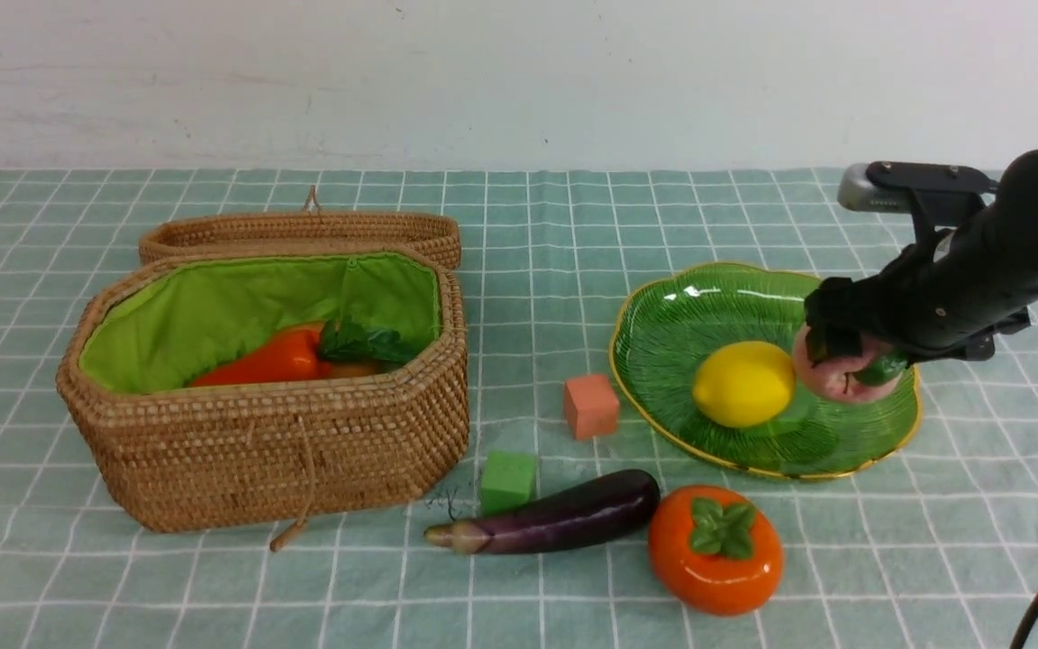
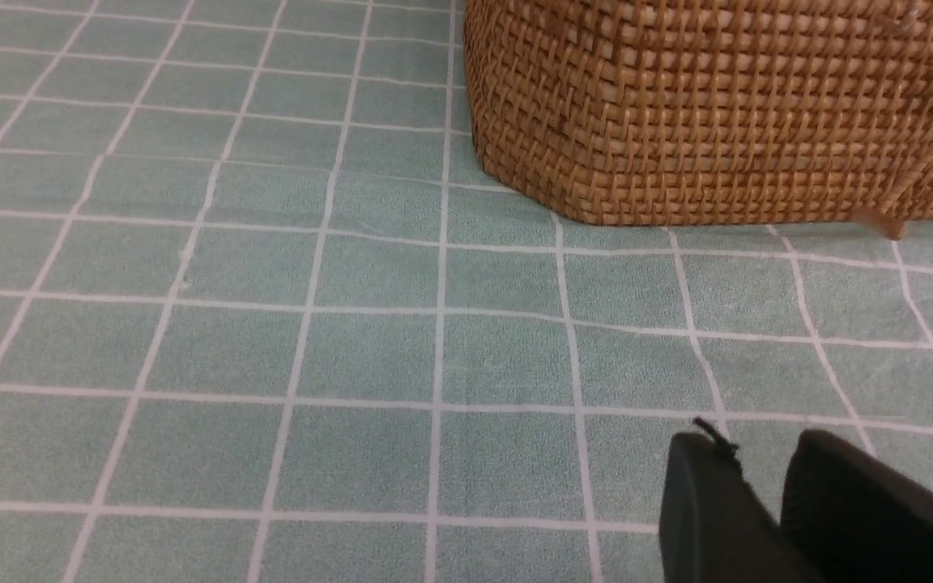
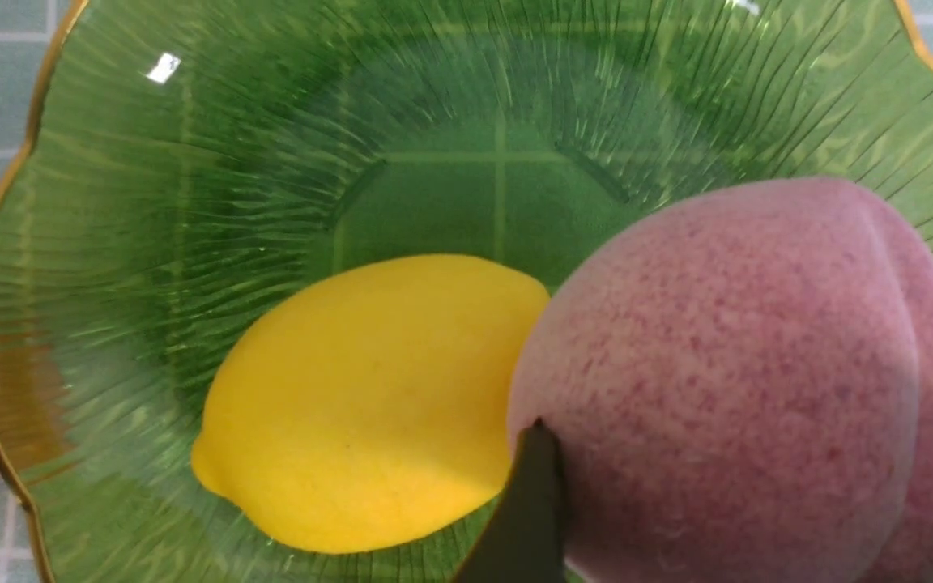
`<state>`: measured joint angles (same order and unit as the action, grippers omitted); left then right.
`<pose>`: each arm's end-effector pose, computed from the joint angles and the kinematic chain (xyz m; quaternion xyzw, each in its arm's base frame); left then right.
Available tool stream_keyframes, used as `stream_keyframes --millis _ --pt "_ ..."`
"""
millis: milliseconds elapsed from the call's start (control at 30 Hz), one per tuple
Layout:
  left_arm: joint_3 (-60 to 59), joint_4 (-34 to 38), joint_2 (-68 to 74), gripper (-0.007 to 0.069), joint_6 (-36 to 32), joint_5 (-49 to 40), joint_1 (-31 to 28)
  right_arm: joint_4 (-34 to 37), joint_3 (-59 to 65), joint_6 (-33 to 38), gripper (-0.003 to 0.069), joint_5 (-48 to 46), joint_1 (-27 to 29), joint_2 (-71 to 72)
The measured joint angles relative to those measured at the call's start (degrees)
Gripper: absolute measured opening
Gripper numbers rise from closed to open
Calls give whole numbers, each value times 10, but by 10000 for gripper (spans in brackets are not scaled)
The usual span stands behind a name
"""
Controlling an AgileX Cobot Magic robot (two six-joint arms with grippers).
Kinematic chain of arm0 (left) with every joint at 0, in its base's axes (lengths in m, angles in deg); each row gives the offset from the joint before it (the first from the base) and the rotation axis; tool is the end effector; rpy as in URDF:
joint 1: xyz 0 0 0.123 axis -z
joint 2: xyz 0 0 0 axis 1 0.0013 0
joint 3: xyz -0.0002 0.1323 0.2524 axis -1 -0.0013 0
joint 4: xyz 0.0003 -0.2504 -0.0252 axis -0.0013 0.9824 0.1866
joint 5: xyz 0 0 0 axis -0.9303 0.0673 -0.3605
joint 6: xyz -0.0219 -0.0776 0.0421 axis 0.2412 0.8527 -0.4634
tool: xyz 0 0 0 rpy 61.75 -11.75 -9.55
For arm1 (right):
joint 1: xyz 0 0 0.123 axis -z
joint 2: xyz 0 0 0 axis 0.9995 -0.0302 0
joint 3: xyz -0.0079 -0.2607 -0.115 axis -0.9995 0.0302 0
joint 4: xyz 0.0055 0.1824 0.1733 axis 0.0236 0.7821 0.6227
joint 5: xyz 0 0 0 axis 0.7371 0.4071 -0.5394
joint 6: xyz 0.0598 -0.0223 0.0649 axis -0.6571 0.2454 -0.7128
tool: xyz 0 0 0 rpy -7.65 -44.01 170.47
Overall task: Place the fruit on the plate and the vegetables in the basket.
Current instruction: Grab a peach with your right arm and put it on the plate on the right
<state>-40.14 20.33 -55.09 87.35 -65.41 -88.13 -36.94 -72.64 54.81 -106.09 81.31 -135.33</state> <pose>0.0512 -0.0009 0.1682 -0.0394 0.8176 -0.0404 0.5730 0.3901 0.0532 0.2305 0.0078 0.9549 0.0695 0.2886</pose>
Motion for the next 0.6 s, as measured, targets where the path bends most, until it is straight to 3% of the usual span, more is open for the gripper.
stream_keyframes --millis 133,333,600 --pt "0 0 0 149 0 0 0 5 0 0 679 -12 0 3" --pt "0 0 0 155 0 0 0 10 0 0 643 -58 0 61" --pt "0 0 0 160 0 0 0 128 106 33 619 -94 -26 180"
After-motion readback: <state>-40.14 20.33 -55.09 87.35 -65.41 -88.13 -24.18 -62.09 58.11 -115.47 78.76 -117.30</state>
